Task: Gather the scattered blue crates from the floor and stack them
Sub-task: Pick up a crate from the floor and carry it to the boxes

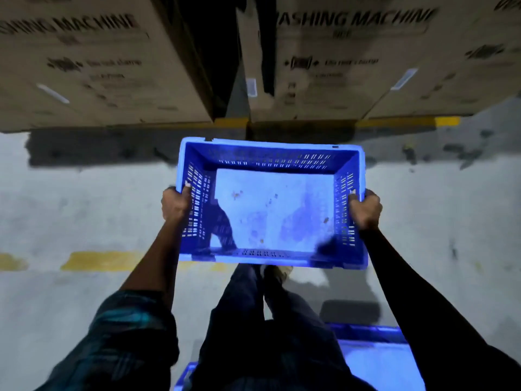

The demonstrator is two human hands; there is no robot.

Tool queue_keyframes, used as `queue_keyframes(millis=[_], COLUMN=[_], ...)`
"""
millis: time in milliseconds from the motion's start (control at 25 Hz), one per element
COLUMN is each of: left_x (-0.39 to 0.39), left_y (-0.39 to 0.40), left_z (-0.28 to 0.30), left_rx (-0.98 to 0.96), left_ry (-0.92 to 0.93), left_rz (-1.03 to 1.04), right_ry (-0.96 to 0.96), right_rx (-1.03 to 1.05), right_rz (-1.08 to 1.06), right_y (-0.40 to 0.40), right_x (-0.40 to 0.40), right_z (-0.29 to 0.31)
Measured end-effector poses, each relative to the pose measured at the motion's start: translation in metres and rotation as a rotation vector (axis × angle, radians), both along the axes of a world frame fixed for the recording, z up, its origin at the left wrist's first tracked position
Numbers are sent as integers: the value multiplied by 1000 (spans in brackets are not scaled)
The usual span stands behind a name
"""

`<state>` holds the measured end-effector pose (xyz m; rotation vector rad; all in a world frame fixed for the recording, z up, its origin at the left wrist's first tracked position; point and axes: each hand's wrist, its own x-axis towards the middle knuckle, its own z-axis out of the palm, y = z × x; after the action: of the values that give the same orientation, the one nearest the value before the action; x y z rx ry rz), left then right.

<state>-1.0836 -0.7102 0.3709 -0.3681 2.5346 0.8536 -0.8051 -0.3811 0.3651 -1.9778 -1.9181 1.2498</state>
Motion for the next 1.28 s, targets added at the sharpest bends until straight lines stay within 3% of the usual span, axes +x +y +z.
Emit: queue_keyframes(millis=[80, 280, 680, 1040, 1280], left_x=[0, 5, -18, -107, -130], left_y=[-2, -8, -16, 46, 50], left_z=[-32, -142, -381, -459, -505], left_rx=[-50, -178, -170, 40, 133], left_ry=[-66, -197, -213, 67, 7], left_rz=[-63, 16, -4, -139, -126], right_ry=[-54, -51, -29, 66, 111], right_rx=[-9, -157, -23, 21, 13], right_rz=[17, 43, 140, 120, 168], right_y=[-18, -42, -27, 26, 48], right_x=[6, 2, -38, -117, -148], right_z=[-34, -146, -374, -468, -505])
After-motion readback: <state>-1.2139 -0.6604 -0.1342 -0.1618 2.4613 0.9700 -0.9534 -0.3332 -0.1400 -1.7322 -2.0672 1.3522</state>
